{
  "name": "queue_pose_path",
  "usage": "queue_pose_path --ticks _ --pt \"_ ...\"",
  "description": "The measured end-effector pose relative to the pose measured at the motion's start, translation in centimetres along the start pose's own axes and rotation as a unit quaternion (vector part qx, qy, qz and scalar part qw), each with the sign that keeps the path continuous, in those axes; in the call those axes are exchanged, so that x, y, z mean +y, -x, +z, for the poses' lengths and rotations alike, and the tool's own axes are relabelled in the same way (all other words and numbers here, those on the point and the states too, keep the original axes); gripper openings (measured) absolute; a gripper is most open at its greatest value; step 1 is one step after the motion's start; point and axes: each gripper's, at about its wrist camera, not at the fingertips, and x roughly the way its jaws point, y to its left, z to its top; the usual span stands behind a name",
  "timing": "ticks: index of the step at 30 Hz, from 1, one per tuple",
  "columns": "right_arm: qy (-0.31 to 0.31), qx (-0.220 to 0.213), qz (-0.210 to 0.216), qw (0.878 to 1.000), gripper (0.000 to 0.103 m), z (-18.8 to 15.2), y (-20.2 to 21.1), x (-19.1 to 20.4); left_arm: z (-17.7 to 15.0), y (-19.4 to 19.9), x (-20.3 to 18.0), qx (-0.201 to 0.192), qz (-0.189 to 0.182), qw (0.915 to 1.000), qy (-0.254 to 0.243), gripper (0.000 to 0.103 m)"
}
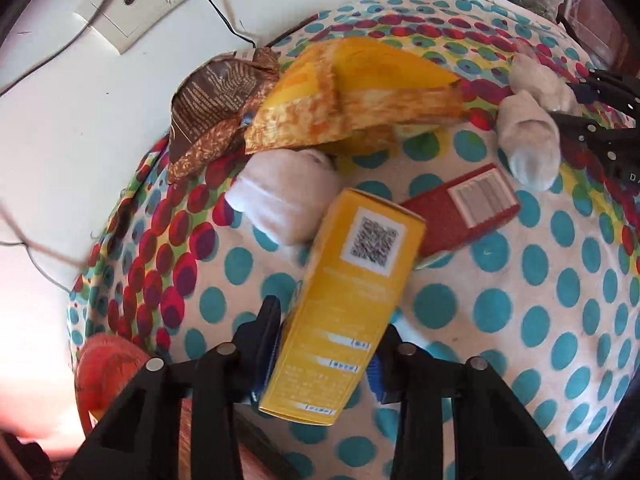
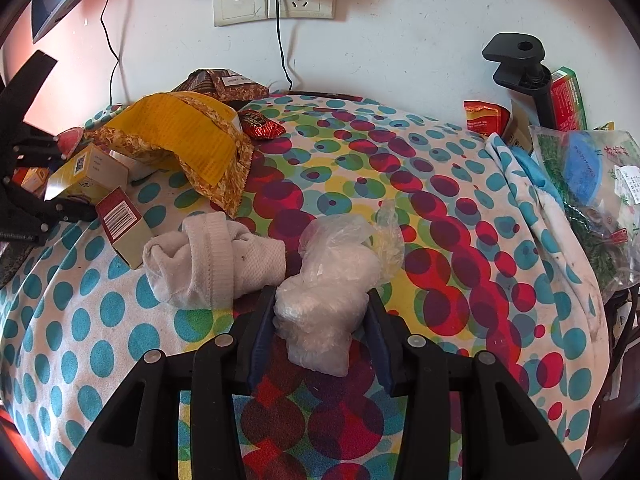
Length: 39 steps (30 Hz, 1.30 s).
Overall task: Organize objects
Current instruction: 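Carry the yellow box onto the red tray and open the left tool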
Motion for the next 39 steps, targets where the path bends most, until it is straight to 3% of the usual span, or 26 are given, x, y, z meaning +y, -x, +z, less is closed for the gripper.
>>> queue_pose_path --ticks 3,5,12,17,23,39 --pt "0.0 0.0 0.0 1.0 0.041 0.0 0.0 0.0 -0.5 0.8 -1.1 -0.021 0.008 0.9996 0.02 0.033" --pt "-0.001 0.0 0.0 1.0 0.041 0.1 0.0 0.0 -0.6 0.9 -0.9 -0.034 0.005 0.9975 0.061 0.033" --pt "0.002 -0.001 0.005 1.0 0.038 0.1 -0.1 0.3 -2.1 1.7 -1.6 -0.072 -0.013 0.9823 0.172 0.033" --pt "0.015 -0.007 0.011 1.0 0.037 0.2 0.0 1.0 -3.0 2.6 -3.3 -0.089 -0.013 0.9758 0.199 0.033" --pt "0.011 -0.003 0.013 1.0 0.037 0.1 0.0 0.7 -4.4 3.7 -3.4 -0.109 -0.028 0.959 0.26 0.033" --pt "0.015 -0.002 0.007 1.0 0.039 0.2 -0.2 0.8 -7.6 6.5 -1.3 -0.114 0.023 0.9404 0.32 0.033"
